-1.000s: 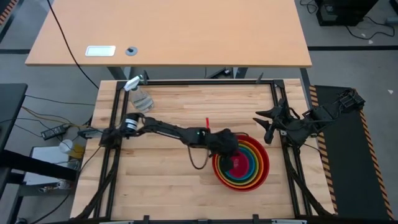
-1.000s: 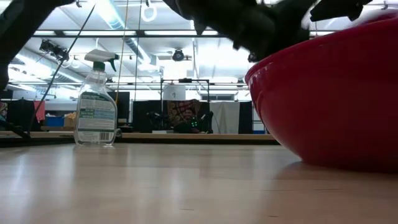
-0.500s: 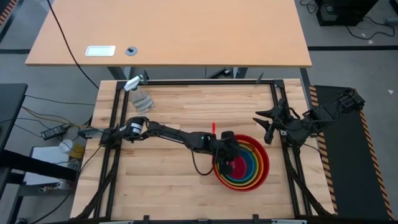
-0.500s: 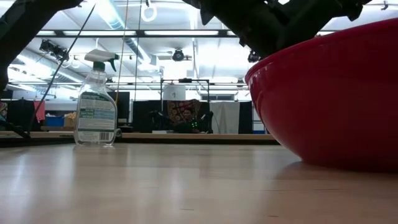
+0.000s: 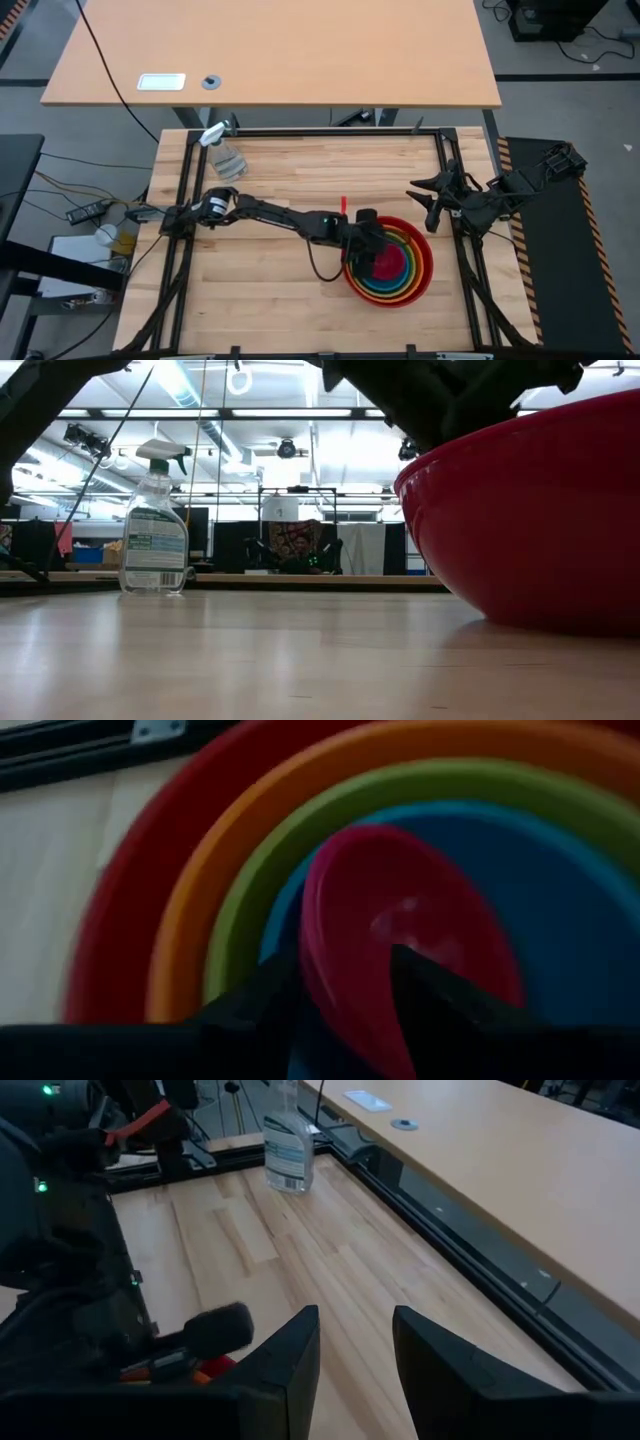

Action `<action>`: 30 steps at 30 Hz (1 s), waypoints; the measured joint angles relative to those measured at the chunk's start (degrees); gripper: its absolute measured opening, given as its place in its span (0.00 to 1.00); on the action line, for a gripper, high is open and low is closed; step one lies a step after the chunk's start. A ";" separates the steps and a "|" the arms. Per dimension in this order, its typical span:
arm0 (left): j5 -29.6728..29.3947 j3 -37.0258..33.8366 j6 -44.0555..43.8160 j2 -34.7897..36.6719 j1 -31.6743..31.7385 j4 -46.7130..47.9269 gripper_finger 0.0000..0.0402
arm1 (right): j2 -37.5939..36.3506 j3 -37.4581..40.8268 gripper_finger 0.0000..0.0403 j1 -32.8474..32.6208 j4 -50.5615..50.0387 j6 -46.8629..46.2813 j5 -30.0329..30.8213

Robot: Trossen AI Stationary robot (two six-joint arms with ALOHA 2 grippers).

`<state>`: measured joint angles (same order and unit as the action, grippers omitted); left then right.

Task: Nest bowls inside each other
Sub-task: Return to Home Position

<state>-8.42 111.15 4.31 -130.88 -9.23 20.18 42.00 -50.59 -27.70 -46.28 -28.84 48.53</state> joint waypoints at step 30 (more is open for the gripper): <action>-20.86 -21.01 9.87 25.03 -7.23 9.30 0.15 | -0.33 0.02 0.34 -5.72 -0.58 -2.44 4.59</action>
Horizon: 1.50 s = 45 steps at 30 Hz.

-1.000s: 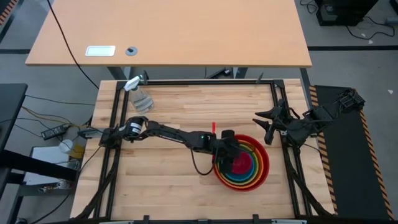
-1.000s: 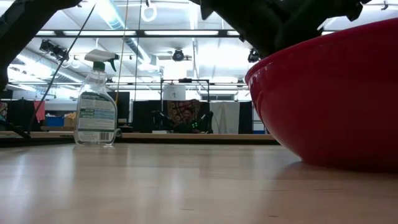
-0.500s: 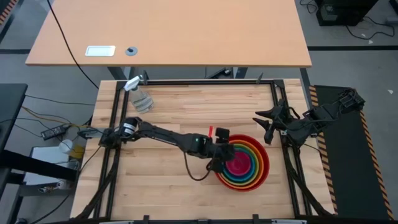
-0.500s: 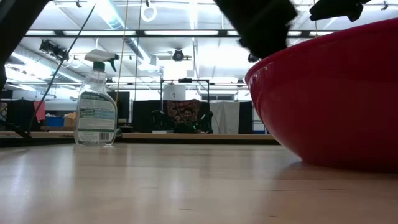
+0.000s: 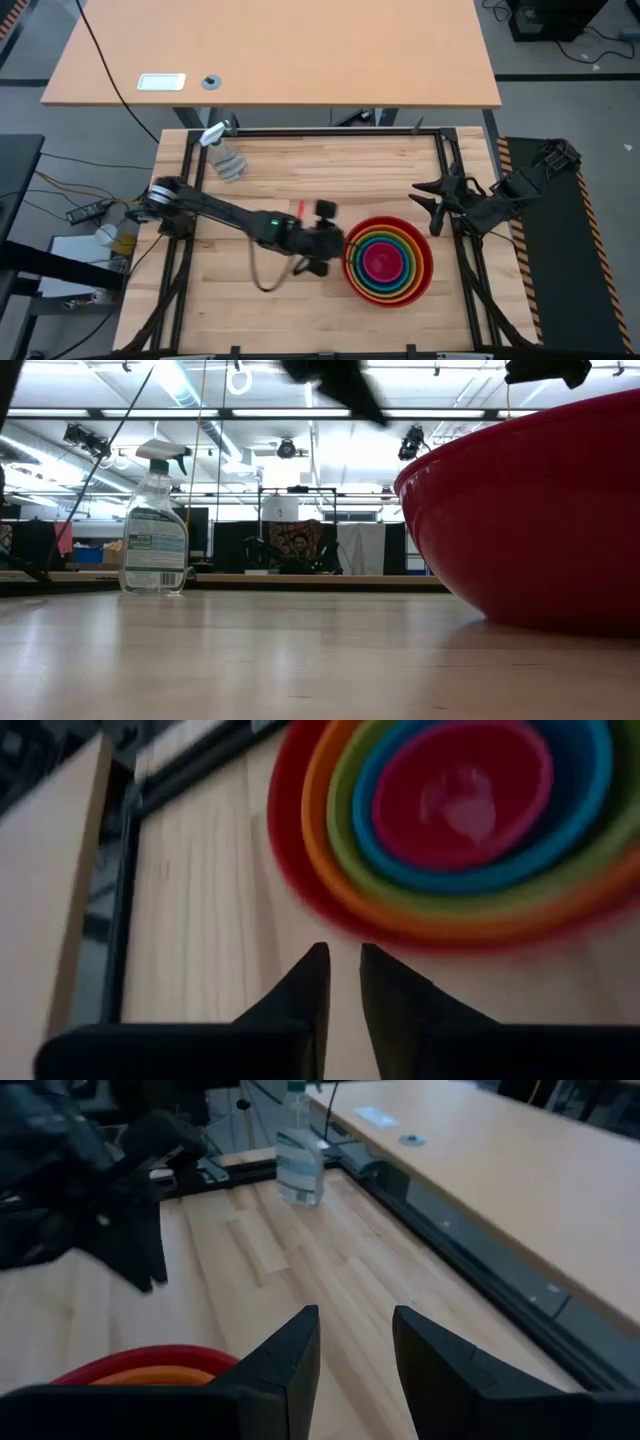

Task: Nest bowls inside each other
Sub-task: Return to Home Position

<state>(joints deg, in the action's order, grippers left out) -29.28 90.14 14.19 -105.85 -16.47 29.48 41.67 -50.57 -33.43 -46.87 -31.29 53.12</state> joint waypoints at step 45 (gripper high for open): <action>1.50 -78.18 -18.13 80.05 -10.74 -42.54 0.07 | -38.38 45.94 0.34 -2.36 54.59 25.32 -14.44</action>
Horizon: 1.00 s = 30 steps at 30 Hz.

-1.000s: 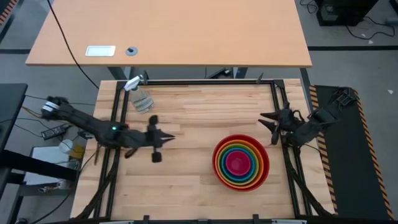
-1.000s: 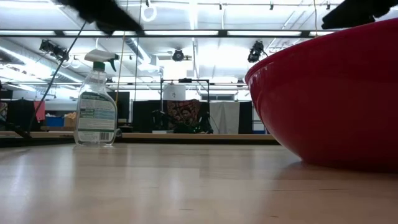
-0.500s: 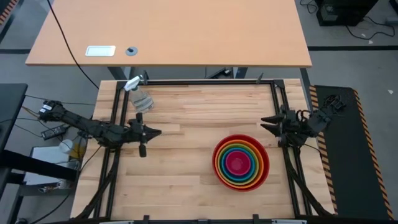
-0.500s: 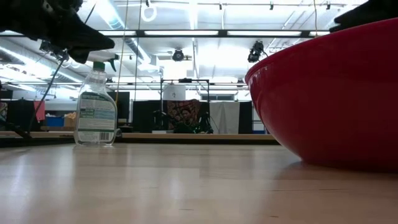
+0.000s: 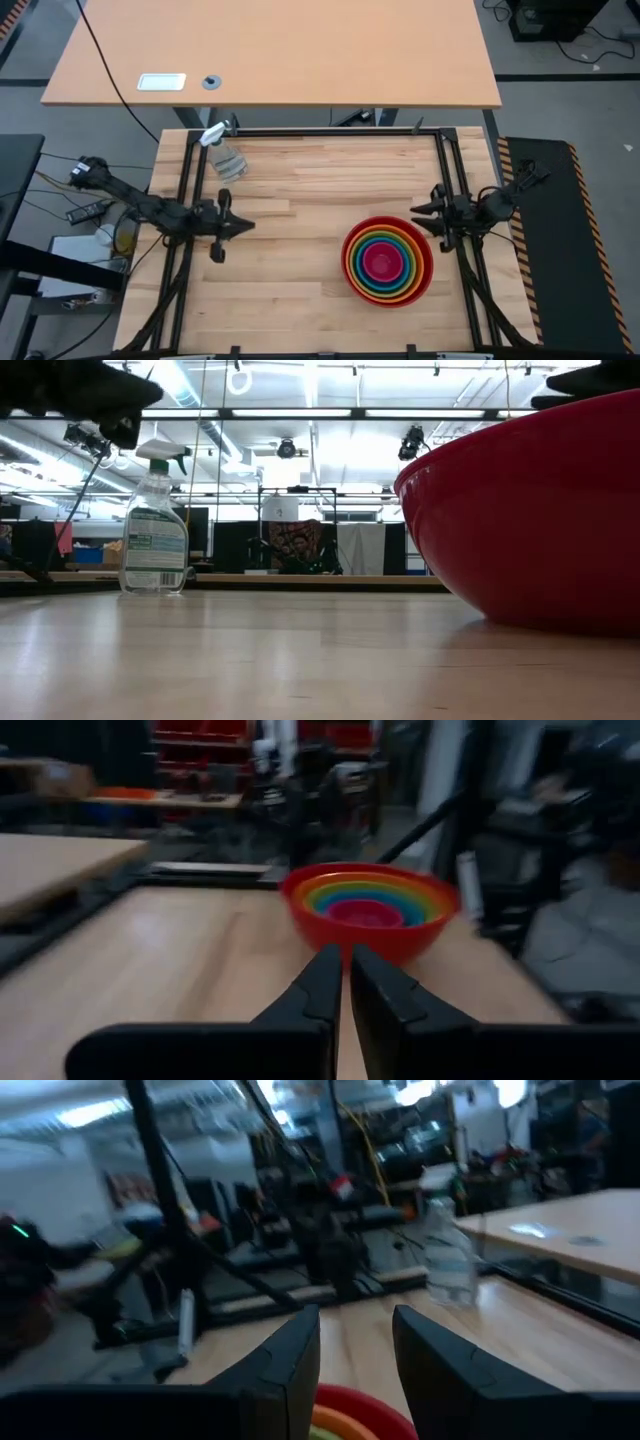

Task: Nest bowls inside each other
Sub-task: Return to Home Position

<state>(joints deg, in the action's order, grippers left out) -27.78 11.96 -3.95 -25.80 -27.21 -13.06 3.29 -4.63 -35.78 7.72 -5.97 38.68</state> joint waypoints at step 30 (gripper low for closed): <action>2.97 -10.22 -1.62 19.22 -1.04 5.14 0.07 | -3.19 4.10 0.26 1.88 12.81 12.17 -0.53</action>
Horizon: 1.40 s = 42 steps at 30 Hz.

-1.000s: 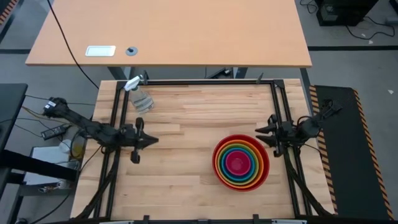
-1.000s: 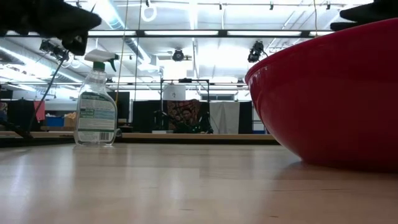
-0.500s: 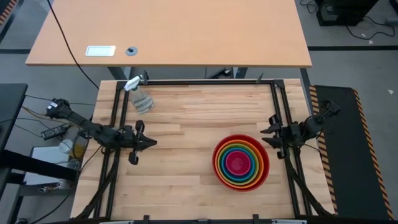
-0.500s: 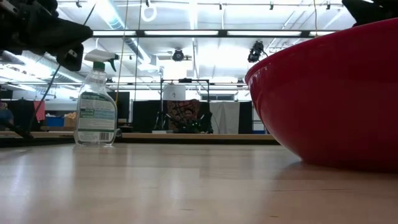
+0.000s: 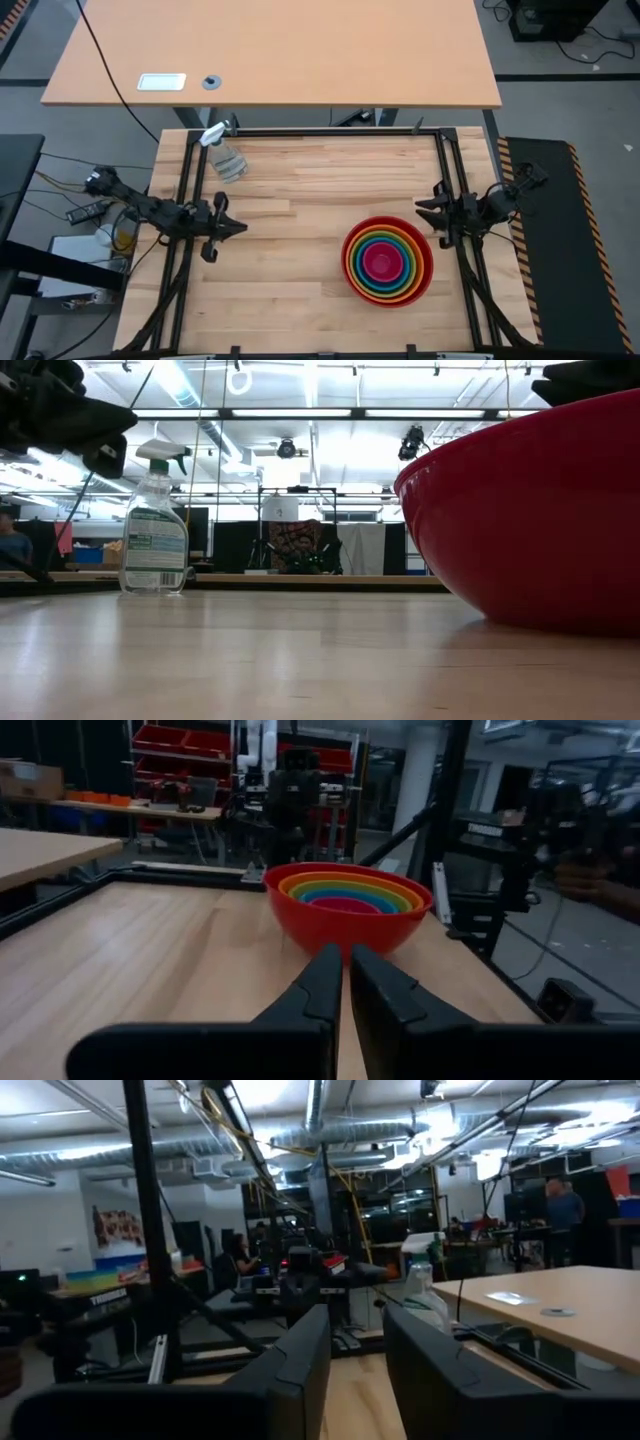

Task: Nest bowls inside each other
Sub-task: Return to Home Position

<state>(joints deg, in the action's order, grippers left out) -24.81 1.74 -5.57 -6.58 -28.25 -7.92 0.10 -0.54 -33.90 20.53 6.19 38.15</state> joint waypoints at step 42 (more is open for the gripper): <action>-2.37 -1.31 -3.74 3.97 0.04 2.64 0.07 | 0.13 0.20 0.20 3.33 -0.23 -15.06 12.75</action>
<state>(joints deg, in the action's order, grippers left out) -27.18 0.43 -9.31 -2.61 -28.21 -5.28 0.23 -0.34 -30.57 20.29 -8.86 50.90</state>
